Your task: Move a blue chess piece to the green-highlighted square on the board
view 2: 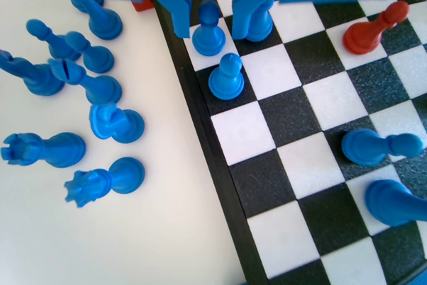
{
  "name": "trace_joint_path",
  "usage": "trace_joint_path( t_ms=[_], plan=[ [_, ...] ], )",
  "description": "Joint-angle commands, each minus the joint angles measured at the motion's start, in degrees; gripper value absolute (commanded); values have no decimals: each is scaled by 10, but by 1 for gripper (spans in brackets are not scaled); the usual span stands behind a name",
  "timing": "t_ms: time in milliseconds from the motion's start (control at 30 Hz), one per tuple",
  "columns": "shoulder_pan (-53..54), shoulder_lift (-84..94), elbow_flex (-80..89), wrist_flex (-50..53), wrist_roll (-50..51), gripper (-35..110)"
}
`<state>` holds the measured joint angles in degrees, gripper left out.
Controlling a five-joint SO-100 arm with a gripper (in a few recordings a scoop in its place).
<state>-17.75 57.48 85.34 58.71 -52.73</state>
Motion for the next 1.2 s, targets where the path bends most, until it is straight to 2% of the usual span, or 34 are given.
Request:
trace_joint_path(
  t_ms=[0, 167, 733, 1167],
  plan=[
    [-4, 17, -33, 4, -10, 8],
    [-3, 17, -43, 11, -14, 1],
    [8, 43, -95, 41, -12, 1],
    [19, -4, -146, 51, -18, 1]
  ],
)
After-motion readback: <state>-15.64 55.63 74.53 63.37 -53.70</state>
